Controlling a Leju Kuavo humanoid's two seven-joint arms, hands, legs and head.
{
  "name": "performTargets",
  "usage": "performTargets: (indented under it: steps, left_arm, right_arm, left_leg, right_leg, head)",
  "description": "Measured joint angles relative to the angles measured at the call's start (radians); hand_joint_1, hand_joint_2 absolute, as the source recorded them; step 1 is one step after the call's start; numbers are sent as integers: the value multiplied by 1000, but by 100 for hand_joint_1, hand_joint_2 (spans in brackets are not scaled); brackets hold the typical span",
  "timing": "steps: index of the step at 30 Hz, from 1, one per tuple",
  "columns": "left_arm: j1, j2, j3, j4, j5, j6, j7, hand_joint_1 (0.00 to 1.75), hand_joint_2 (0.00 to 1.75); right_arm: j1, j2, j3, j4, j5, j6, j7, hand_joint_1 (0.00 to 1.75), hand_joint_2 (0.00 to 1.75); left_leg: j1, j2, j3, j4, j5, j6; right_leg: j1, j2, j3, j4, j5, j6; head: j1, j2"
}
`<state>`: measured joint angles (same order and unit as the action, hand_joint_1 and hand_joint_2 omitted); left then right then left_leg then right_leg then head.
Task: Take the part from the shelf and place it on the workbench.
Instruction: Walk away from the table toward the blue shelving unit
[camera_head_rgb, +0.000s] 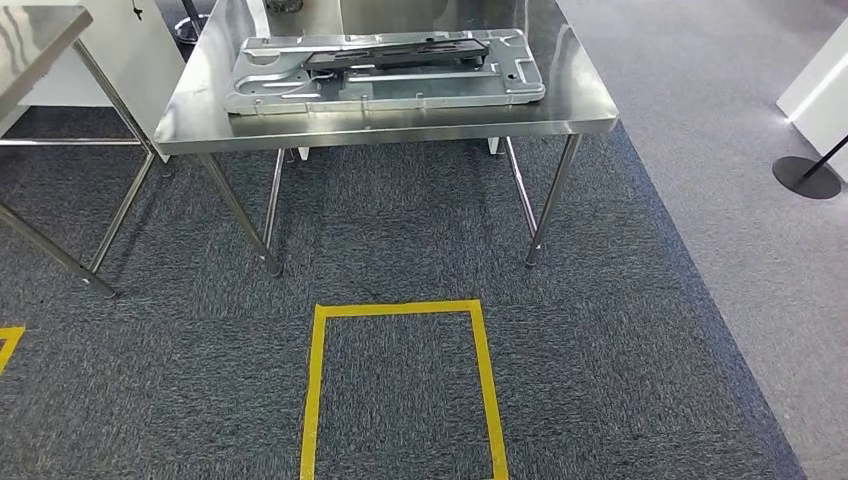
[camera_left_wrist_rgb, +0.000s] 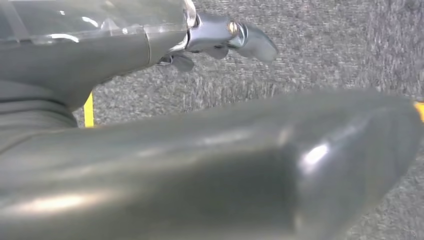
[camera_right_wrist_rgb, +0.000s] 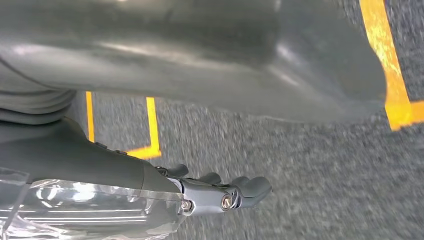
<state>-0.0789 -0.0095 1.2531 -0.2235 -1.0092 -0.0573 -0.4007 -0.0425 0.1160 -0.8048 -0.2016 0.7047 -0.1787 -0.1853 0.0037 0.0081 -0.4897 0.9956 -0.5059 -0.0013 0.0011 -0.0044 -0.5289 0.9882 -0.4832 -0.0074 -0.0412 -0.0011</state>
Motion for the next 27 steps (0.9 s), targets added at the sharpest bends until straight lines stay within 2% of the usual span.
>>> performTargets:
  steps: [3, 4, 5, 8, 9, 10, 11, 12, 13, 14, 15, 17, 19, 23, 26, 27]
  left_arm:
    - [-1, 0, 0, 0, -1, -2, 1, 0, 0]
    - [-2, -1, 0, 0, -2, -3, 1, 0, 0]
    - [-3, -1, 0, 0, -2, -4, 2, 0, 0]
    - [-4, -4, 0, 0, -2, -4, 8, 0, 0]
    - [-4, -5, 0, 0, -1, -3, 12, 0, 0]
    - [-4, -6, 0, 0, 1, -3, 15, 0, 44]
    - [-4, -8, 0, 0, 3, -3, 19, 0, 87]
    - [-5, -10, 1, 0, 5, -3, 23, 0, 131]
    - [-6, -12, 1, 0, 9, -3, 27, 0, 175]
    - [-7, -13, 3, 0, 14, -2, 30, 0, 175]
    - [-8, -14, 6, 0, 18, -2, 33, 0, 175]
    - [-10, -17, 14, 0, 23, -1, 36, 0, 175]
    - [-10, -20, 18, 0, 24, -1, 37, 0, 175]
    - [-10, -26, 20, 0, 32, -1, 48, 0, 175]
    - [-2, -27, -16, 0, 64, 0, 63, 0, 175]
    - [2, -27, -36, 0, 81, 1, 69, 0, 131]
  right_arm:
    - [-2, 0, -13, 0, -11, 20, 24, 0, 175]
    - [-2, -1, -18, 0, -12, 20, 29, 0, 175]
    - [-3, -1, -21, 0, -13, 18, 33, 0, 175]
    - [-2, -2, -29, 0, -13, 13, 53, 0, 175]
    - [-2, -2, -33, 0, -14, 12, 64, 0, 175]
    - [-2, -3, -37, 0, -15, 13, 74, 0, 175]
    - [-2, -5, -40, 0, -14, 16, 84, 0, 175]
    - [-3, -7, -42, 0, -13, 20, 90, 0, 131]
    - [-4, -9, -44, 0, -11, 27, 93, 0, 87]
    - [-6, -10, -45, 0, -8, 35, 92, 0, 44]
    - [-7, -11, -45, 0, -6, 41, 89, 0, 0]
    - [-7, -12, -46, 0, -3, 47, 83, 0, 87]
    - [-6, -16, -46, 0, -2, 45, 83, 0, 175]
    - [-4, -21, -47, 0, -2, 25, 98, 0, 175]
    - [4, -27, -27, -4, -19, 18, 108, 0, 175]
    - [7, -29, -16, -6, -29, 19, 110, 0, 131]
  left_leg:
    - [1, 1, -2, -18, 5, 15]
    - [3, 2, -4, -22, 10, 23]
    - [6, 3, -7, -26, 16, 30]
    - [5, 5, -21, -26, 25, 41]
    - [5, 6, -25, -25, 26, 42]
    - [5, 6, -29, -22, 28, 42]
    - [6, 5, -31, -18, 28, 41]
    - [8, 5, -34, -11, 27, 39]
    - [7, 4, -39, -2, 24, 35]
    - [5, 3, -45, 7, 20, 30]
    - [2, 2, -49, 15, 18, 26]
    - [0, 1, -55, 20, 17, 19]
    - [3, 1, -56, 18, 20, 14]
    - [6, 1, -56, 15, 24, 8]
    - [7, 1, -56, 15, 25, 7]
    - [7, 1, -56, 15, 25, 7]
  right_leg:
    - [1, 1, -4, 2, 4, 18]
    - [1, 2, -11, 15, -8, 24]
    - [0, 3, -26, 49, -32, 29]
    - [-10, 4, -110, 239, -134, 44]
    - [-15, 4, -124, 278, -144, 50]
    - [-21, 4, -119, 277, -134, 57]
    - [-27, 4, -93, 236, -106, 63]
    - [-33, 3, -53, 164, -71, 70]
    - [-37, 4, -14, 91, -48, 76]
    - [-39, 5, 12, 37, -32, 74]
    - [-39, 7, 25, 7, -26, 71]
    - [-34, 10, 22, 3, -26, 60]
    - [-30, 10, 20, 4, -26, 57]
    - [-27, 10, 19, 5, -24, 54]
    - [-26, 10, 18, 5, -24, 53]
    - [-25, 10, 18, 5, -24, 53]
  head:
    - [0, 0]
    - [0, 0]
    - [0, 0]
    - [0, 0]
    - [0, 0]
    - [0, 0]
    - [0, 0]
    - [0, 0]
    - [0, 0]
    - [0, 0]
    - [0, 0]
    - [0, 0]
    - [0, 0]
    - [0, 0]
    - [0, 0]
    - [0, 0]
